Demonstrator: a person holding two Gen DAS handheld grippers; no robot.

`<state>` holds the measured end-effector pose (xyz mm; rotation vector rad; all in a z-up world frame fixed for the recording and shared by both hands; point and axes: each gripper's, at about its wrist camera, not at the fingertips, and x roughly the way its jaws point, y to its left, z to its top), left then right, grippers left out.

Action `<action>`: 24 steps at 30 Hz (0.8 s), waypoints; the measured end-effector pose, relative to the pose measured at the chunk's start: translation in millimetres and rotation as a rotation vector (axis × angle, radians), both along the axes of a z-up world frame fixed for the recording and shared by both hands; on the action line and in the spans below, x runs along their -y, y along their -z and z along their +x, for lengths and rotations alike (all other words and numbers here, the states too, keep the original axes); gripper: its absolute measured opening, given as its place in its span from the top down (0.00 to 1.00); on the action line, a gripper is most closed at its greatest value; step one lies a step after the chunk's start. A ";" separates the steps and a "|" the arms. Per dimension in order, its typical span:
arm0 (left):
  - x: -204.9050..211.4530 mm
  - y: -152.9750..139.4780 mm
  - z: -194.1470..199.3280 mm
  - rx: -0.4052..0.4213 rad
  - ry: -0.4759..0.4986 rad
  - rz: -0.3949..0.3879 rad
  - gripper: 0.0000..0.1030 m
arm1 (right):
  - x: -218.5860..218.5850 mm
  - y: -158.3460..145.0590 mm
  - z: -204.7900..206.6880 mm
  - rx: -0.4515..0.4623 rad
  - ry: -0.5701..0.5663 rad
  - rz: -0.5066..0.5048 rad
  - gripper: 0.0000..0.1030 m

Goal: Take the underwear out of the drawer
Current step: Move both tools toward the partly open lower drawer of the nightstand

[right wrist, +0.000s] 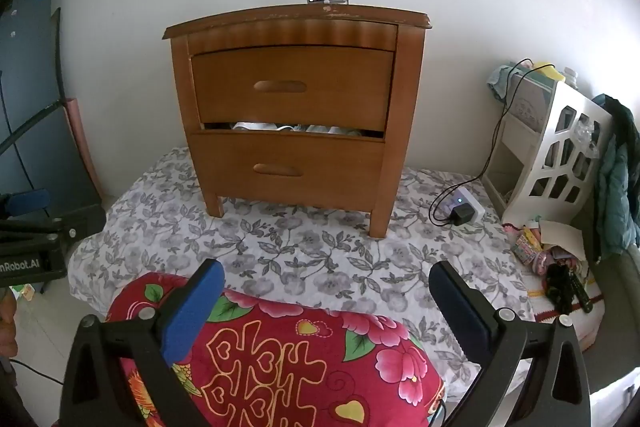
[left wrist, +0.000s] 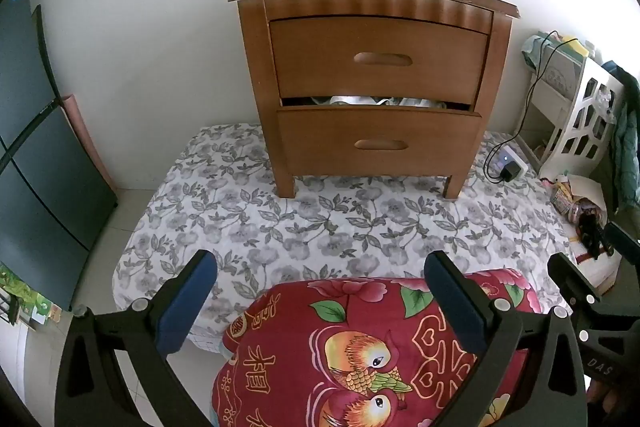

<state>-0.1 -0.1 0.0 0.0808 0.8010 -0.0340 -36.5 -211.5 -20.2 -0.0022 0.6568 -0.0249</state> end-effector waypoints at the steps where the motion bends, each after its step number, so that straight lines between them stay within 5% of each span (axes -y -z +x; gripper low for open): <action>1: -0.2 0.1 0.1 -0.002 0.000 -0.004 0.00 | -0.4 0.2 -0.1 0.000 0.000 0.000 0.00; 18: -1.6 1.5 1.2 -0.009 0.001 -0.008 0.00 | -6.0 4.4 -0.4 -0.006 -0.004 0.000 0.00; 24: -21.3 19.7 25.0 -0.021 -0.047 -0.072 0.00 | 3.4 10.3 7.3 -0.005 -0.001 0.020 0.00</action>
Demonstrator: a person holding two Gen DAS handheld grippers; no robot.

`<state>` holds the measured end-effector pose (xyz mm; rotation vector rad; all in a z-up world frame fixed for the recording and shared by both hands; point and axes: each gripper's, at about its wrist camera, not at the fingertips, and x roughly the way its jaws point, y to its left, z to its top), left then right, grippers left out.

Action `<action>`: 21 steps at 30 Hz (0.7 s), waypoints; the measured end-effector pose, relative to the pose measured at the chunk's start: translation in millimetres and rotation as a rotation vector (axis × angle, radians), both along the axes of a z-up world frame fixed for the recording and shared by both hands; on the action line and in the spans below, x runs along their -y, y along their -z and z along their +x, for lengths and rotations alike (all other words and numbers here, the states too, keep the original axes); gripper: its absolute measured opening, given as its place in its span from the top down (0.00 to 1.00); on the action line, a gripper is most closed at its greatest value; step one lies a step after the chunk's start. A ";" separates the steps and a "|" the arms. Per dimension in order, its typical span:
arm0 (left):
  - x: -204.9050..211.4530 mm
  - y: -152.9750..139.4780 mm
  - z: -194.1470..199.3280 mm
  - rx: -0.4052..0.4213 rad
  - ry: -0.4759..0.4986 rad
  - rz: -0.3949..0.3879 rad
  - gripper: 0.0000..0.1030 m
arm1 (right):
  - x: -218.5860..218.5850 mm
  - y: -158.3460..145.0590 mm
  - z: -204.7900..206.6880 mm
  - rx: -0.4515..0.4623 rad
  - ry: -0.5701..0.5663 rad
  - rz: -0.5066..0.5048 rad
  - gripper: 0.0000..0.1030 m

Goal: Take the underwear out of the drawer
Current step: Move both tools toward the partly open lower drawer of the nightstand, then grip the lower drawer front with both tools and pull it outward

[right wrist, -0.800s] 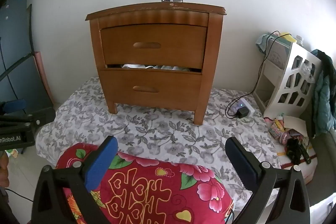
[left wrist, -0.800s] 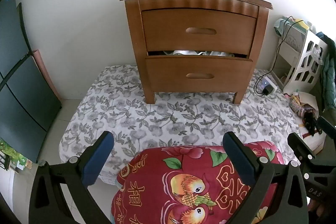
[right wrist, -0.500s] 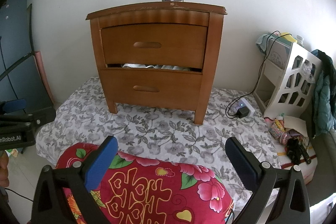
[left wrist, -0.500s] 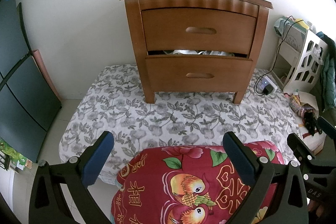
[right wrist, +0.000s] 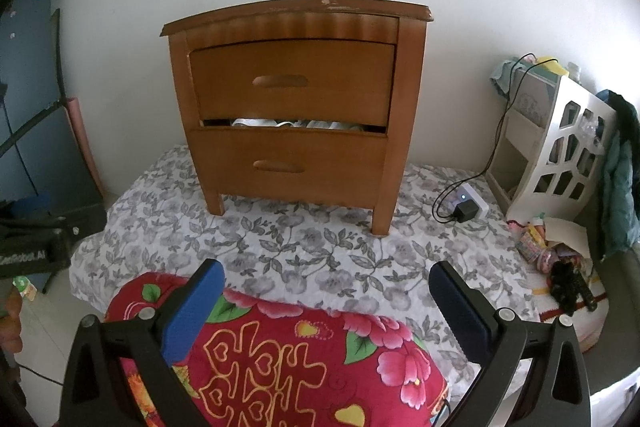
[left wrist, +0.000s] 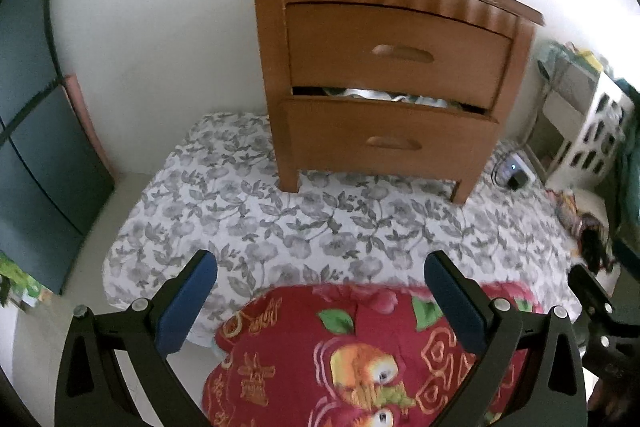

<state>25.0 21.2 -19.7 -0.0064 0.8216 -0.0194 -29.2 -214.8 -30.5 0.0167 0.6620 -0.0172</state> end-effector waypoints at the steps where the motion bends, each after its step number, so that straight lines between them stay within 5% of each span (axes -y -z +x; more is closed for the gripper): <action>1: -4.0 2.3 4.6 0.001 0.000 -0.022 0.00 | 3.4 0.7 3.5 0.003 0.001 0.005 0.00; 12: -38.5 21.1 85.1 0.108 0.001 -0.160 0.00 | 44.0 39.9 77.8 -0.053 -0.006 0.065 0.00; 21: -44.5 42.2 159.0 0.108 0.099 -0.177 0.00 | 72.0 53.0 147.0 -0.035 -0.052 0.098 0.00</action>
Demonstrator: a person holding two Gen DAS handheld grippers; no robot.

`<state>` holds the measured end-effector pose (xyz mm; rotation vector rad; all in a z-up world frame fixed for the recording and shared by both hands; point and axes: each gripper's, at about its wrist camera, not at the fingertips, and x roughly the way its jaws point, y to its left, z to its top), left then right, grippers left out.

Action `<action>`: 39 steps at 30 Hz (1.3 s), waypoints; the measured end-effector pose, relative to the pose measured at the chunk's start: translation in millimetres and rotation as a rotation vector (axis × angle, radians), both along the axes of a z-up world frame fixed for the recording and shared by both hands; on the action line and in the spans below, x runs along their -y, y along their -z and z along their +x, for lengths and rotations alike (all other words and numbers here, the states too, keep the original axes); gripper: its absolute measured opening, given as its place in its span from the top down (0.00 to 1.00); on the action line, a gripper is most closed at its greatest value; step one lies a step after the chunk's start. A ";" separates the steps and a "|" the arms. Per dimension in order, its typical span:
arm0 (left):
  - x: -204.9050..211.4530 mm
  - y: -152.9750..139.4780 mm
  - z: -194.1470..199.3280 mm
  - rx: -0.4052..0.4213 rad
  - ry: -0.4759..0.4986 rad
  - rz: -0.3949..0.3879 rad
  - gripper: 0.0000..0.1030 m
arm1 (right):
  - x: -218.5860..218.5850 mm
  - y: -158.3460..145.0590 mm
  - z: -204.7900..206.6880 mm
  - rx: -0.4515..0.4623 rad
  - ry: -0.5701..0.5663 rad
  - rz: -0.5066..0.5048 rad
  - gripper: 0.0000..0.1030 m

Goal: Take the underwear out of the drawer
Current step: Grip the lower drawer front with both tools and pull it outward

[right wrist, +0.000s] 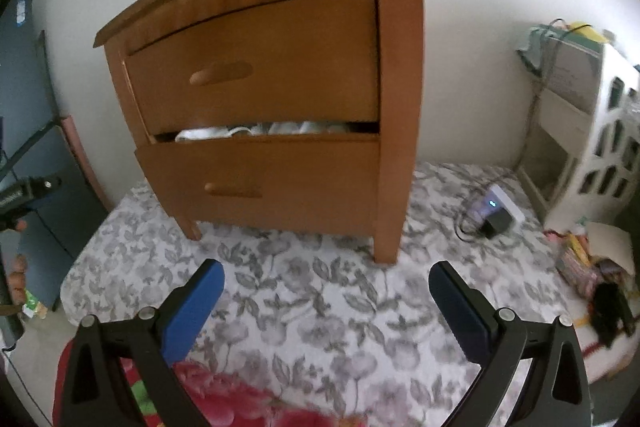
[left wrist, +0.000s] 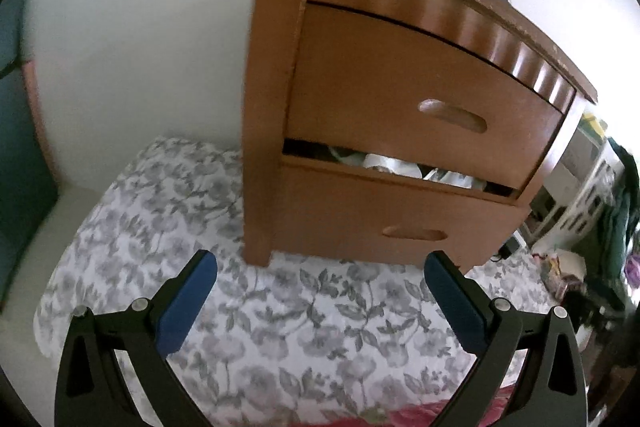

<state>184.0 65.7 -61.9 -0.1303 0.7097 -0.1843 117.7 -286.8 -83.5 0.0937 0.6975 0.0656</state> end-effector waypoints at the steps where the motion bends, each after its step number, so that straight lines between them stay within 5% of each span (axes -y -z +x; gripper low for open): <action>1: 0.5 1.9 6.6 -0.001 0.012 0.007 0.00 | 1.6 -0.2 8.3 -0.001 -0.012 0.004 0.00; 13: -21.4 33.8 93.1 -0.092 0.030 -0.038 0.00 | 14.4 17.1 93.9 -0.010 -0.121 0.017 0.00; 19: -16.2 42.7 121.1 -0.104 0.112 -0.060 0.00 | 21.8 29.3 123.4 -0.020 -0.125 0.035 0.00; 39: 8.6 61.4 154.2 -0.098 0.291 -0.008 0.00 | 12.9 42.2 165.9 0.010 -0.258 0.018 0.00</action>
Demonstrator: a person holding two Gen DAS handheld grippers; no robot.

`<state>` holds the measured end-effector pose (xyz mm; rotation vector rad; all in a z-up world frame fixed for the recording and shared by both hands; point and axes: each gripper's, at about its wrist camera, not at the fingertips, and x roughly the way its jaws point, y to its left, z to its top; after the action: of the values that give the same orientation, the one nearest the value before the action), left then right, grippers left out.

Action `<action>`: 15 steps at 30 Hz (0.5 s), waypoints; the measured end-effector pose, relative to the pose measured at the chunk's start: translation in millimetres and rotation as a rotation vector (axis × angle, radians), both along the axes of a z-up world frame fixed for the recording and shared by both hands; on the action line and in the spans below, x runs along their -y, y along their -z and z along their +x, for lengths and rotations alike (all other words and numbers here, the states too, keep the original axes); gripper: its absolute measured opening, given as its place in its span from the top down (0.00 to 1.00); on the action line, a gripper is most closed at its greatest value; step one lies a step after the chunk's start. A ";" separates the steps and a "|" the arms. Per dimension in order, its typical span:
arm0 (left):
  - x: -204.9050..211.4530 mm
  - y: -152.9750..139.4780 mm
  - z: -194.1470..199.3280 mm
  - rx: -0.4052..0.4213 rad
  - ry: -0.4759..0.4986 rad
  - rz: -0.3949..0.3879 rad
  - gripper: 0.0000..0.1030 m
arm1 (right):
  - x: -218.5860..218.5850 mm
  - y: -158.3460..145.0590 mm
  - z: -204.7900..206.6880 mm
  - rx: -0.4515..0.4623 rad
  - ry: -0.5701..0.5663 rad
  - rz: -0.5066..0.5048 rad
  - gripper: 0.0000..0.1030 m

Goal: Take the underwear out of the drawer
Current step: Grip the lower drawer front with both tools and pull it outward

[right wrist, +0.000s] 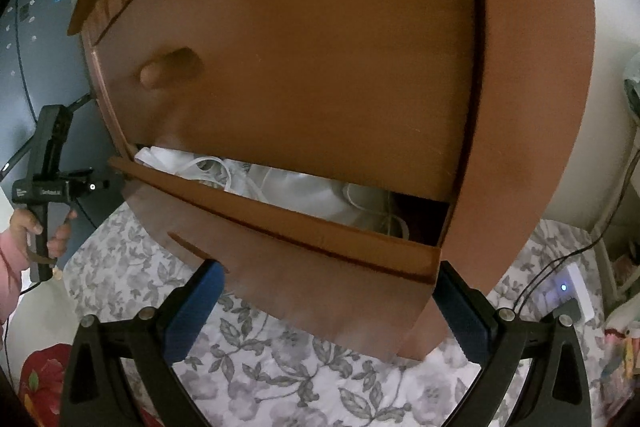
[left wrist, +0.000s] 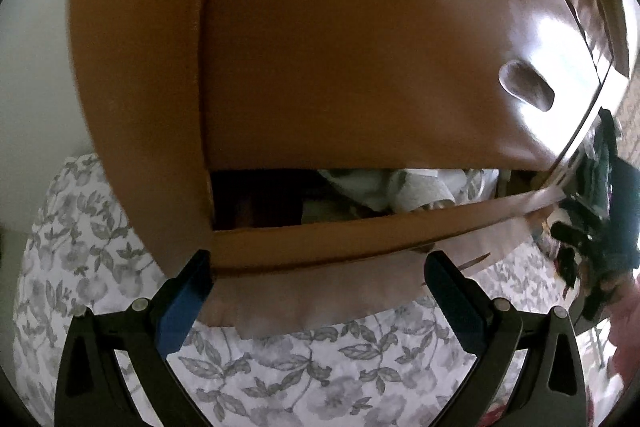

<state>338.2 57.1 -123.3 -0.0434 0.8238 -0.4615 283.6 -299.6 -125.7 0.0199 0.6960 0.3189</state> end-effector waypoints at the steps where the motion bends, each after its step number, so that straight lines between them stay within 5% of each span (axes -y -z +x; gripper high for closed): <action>1: 1.8 0.1 -0.4 0.004 0.006 0.009 0.00 | -0.3 0.1 0.9 0.000 -0.003 -0.001 0.00; 15: 11.3 -0.8 1.1 0.018 0.020 0.073 0.00 | -6.0 -1.5 9.0 0.000 -0.026 -0.042 0.00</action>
<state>339.3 45.8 -122.4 0.0362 0.8229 -0.4495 292.6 -293.7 -124.2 -0.0288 0.7031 0.3296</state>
